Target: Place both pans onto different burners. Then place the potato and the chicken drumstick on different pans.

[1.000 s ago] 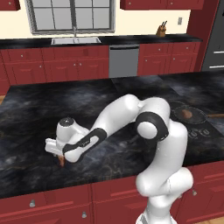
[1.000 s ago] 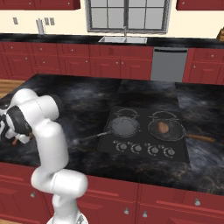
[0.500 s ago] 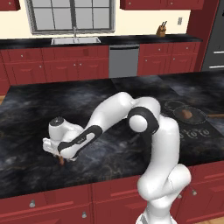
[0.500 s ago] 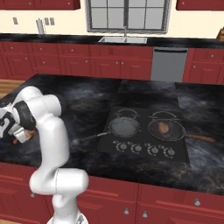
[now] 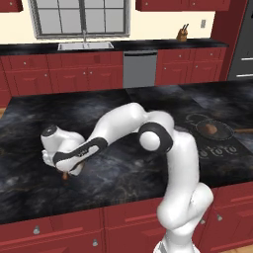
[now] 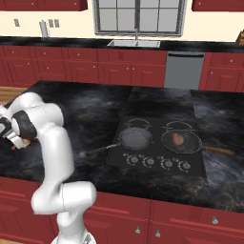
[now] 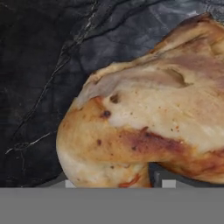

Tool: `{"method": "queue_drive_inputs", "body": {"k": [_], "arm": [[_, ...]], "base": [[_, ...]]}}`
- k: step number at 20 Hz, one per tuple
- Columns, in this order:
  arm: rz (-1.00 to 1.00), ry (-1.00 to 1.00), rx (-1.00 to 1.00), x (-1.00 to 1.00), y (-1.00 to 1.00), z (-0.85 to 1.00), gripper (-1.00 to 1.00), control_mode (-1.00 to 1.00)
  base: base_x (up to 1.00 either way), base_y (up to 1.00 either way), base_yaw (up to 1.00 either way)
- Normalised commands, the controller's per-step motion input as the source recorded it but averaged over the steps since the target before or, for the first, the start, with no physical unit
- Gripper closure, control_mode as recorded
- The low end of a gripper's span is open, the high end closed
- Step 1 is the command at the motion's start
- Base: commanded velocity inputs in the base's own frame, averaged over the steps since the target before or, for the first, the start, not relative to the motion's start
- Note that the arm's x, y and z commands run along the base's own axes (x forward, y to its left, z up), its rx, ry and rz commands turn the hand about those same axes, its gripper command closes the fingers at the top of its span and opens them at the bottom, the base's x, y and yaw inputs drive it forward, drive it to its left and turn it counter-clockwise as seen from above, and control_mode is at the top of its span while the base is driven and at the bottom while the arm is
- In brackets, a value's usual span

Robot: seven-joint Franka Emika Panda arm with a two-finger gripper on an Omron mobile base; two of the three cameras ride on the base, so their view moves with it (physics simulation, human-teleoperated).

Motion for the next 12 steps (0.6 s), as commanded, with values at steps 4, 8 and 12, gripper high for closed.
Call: {"method": "queue_drive_inputs", "body": {"k": [4, 8, 12], "arm": [[0.00, -0.20, 0.00, -0.07, -0.54, 0.76, 1.00, -1.00], [0.00, -0.22, 0.00, -0.18, -0.53, 0.85, 1.00, -1.00], [-0.03, -0.22, 0.00, -0.23, -0.46, 0.85, 1.00, -1.00]], "base": [[0.00, 0.00, 0.00], [0.00, 0.00, 0.00], [0.00, 0.00, 0.00]]}}
